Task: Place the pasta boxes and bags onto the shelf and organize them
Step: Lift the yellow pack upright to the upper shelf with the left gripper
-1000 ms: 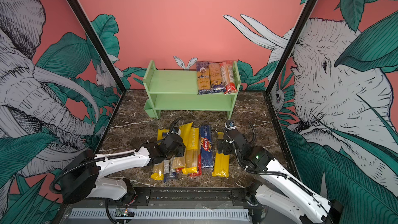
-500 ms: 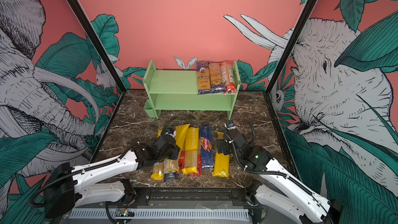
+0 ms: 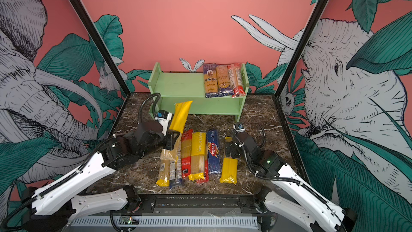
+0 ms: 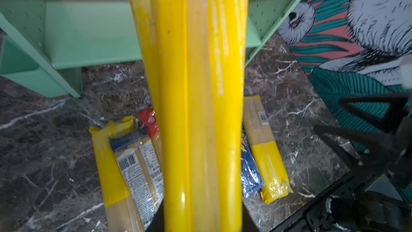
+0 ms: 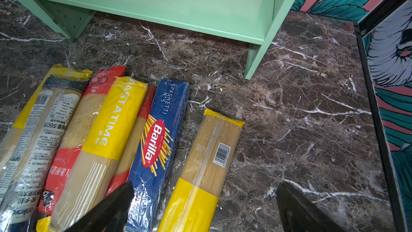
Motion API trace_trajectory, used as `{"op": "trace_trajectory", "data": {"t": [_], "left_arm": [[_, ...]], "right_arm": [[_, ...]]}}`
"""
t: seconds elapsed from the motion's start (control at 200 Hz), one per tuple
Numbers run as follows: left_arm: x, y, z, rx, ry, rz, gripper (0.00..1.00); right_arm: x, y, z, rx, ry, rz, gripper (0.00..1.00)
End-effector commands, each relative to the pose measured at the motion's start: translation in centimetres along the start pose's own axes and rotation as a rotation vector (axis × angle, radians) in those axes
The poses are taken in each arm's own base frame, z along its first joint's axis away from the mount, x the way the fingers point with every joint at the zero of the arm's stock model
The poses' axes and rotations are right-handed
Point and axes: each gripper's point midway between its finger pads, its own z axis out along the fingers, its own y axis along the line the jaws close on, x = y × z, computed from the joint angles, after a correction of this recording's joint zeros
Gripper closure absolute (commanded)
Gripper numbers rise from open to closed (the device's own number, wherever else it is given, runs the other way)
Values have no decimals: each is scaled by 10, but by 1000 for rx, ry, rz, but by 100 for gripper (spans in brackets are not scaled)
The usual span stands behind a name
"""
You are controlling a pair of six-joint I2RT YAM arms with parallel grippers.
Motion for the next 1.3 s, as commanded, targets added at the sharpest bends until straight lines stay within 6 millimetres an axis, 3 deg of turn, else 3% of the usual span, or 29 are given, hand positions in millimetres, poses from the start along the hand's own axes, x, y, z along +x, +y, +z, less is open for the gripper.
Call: {"op": "trace_trajectory", "data": {"t": [0.0,0.15,0.34,0.495,0.6,0.615,0.67,0.855,1.025,1.295], "left_arm": [[-57,5,-19,-82,-118,64,100],[-113,-7,-10,-101,-176,105,100],[-177,-22,15,-97,-249,128,100],[-220,-20,44,-87,-323,97,100],[-239,-22,74,-60,-335,83,100],[-246,-11,77,-78,-345,74,100],[-259,-11,86,-76,-377,94,100],[-284,-10,109,-95,-452,106,100],[-290,-6,136,-58,-462,58,100],[-290,6,154,-71,-462,18,100]], "right_arm": [[-16,-2,-9,5,-45,5,1],[-25,-2,-14,2,-68,-1,1],[-40,-2,-22,7,-82,-23,1],[-53,-2,-24,24,-99,-31,1],[-60,-6,-24,54,-109,-39,1],[-61,-6,-23,59,-108,-41,1],[-64,-8,-22,70,-112,-39,1],[-69,-8,-16,74,-106,-29,1],[-68,-14,-11,95,-83,-30,1],[-61,-23,-5,116,-48,-21,1]]}}
